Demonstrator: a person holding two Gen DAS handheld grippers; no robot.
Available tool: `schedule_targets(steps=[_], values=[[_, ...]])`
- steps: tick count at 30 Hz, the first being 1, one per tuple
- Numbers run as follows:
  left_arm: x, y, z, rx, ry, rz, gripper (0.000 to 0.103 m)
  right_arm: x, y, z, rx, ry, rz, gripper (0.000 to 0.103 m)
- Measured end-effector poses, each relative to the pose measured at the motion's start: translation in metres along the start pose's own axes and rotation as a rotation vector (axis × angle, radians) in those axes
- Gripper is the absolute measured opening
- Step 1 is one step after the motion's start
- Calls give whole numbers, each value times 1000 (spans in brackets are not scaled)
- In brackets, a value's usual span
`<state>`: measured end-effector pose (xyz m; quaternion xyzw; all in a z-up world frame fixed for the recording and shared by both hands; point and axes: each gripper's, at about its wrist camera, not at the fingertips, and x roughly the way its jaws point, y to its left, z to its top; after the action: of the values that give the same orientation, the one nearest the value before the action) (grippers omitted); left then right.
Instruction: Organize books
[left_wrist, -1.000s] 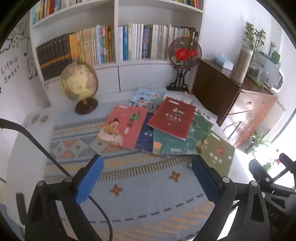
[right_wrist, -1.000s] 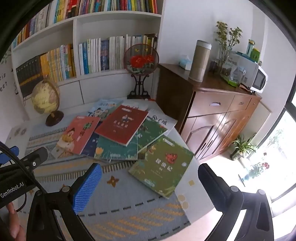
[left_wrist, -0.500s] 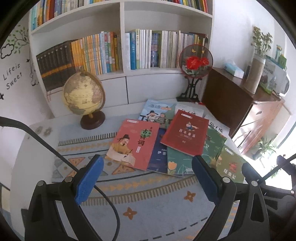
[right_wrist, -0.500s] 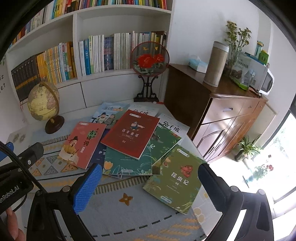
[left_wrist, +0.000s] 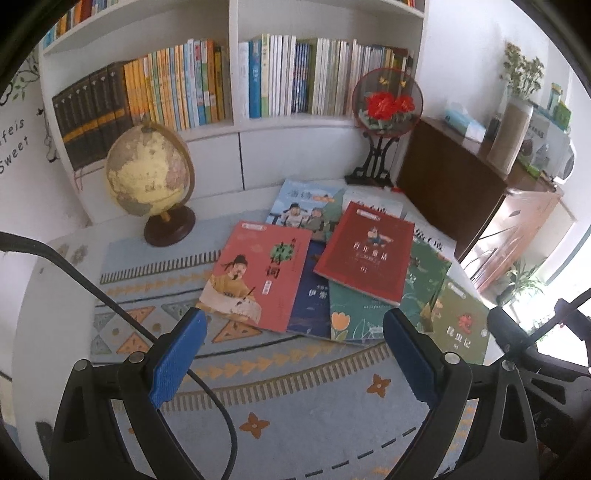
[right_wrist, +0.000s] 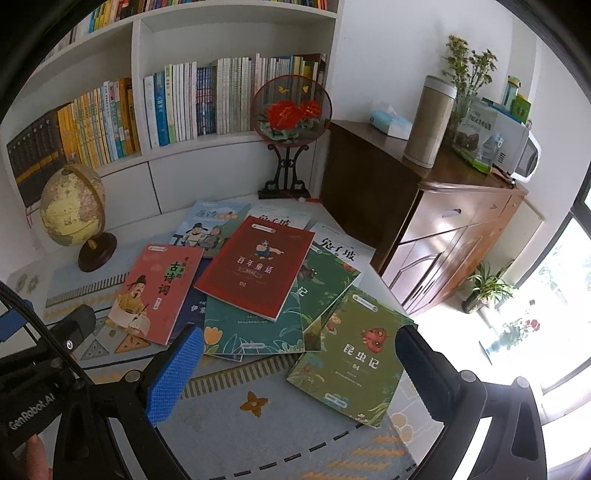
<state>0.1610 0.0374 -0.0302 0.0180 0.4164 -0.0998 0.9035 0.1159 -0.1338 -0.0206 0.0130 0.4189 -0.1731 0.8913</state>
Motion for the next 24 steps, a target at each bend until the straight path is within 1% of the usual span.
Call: schedule_targets(steps=[5, 6, 9, 11, 12, 16, 19, 20, 21, 23, 24], values=[[3, -5, -2, -24, 28, -4, 96, 10, -8, 1, 34, 22, 5, 103], [3, -5, -2, -28, 34, -13, 96, 12, -8, 1, 39, 28, 9, 103], [2, -5, 0, -59, 47, -86, 97, 16, -11, 3, 49, 37, 29, 103], [2, -4, 0, -62, 42, -87, 101, 16, -11, 2, 51, 29, 33, 103], [2, -4, -1, -56, 40, -75, 101, 15, -11, 2, 45, 24, 35, 103], [15, -4, -2, -23, 78, 13, 101, 15, -10, 1, 29, 17, 30, 103], [22, 2, -3, -32, 95, 59, 101, 15, -11, 1, 31, 20, 34, 103], [23, 4, -4, -34, 98, 82, 100, 16, -11, 1, 31, 21, 33, 103], [24, 5, -4, -26, 90, 126, 100, 16, -12, 1, 32, 22, 28, 103], [26, 8, -4, -11, 87, 145, 100, 17, -13, 1, 37, 27, 28, 103], [28, 10, -4, -13, 92, 139, 100, 18, -14, 0, 42, 29, 31, 103]])
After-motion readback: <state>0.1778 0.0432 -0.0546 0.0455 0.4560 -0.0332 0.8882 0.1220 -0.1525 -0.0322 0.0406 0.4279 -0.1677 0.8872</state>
